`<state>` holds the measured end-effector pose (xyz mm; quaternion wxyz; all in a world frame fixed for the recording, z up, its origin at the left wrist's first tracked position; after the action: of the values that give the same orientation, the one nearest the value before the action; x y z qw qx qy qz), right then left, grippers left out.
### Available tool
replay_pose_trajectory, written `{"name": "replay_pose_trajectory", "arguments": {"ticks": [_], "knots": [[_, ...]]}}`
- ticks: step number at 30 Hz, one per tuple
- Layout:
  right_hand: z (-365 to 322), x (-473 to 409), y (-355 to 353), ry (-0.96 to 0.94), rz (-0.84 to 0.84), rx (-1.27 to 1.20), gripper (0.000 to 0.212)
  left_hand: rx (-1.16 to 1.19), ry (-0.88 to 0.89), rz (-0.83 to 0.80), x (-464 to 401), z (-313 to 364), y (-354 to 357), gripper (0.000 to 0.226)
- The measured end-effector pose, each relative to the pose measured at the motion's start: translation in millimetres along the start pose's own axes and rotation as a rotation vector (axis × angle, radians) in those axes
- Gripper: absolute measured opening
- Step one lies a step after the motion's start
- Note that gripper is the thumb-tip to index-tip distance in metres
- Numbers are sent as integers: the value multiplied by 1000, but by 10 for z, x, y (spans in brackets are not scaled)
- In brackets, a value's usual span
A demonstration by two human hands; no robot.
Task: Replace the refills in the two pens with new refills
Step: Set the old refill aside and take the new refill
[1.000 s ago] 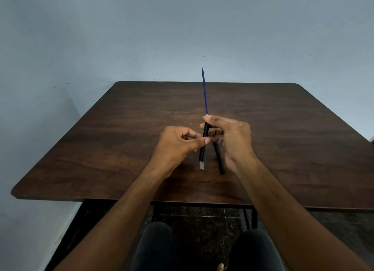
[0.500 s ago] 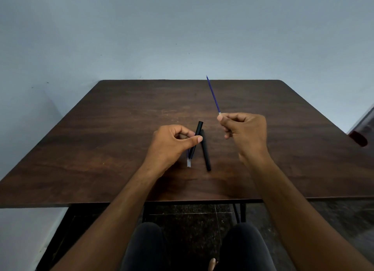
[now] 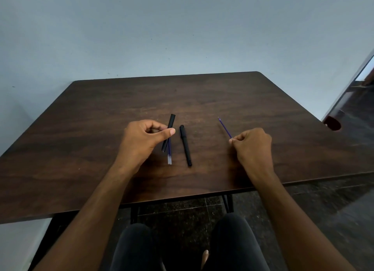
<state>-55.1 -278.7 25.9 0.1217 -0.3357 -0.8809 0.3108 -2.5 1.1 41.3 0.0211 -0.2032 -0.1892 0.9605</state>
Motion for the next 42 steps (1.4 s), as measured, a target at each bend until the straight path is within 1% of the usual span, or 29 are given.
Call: {"name": "replay_pose_trajectory", "arguments": {"ticks": [5,7,15,24,37,42], "knots": [[80,-32,-52,21,44,52,24,12,-7,-24,0,-10,-19,36],[96,-30,-67,31,46,74,22,15,-9,-12,3,-21,-34,37],[86,-9,-125,75,-24,138,14,21,-30,2,-5,-57,-65,34],[82,-14,-161,101,-35,207,14,4,-37,-11,-35,-59,-42,21],[77,3,-189,102,-33,232,19,20,-52,-1,-27,-77,-42,24],[56,3,-188,115,-69,215,21,20,-50,1,-12,-60,-72,28]]}}
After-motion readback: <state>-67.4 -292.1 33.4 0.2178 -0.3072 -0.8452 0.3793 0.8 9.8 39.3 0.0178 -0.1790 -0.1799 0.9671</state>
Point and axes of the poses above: each hand's wrist, its own x-axis away from the middle knuckle, its own y-axis out of the palm, z = x × y, the point moved 4 cm from there along -x, towards the middle knuckle, and after that the axes turned 14 degrees about y, right-handed, at the moved point
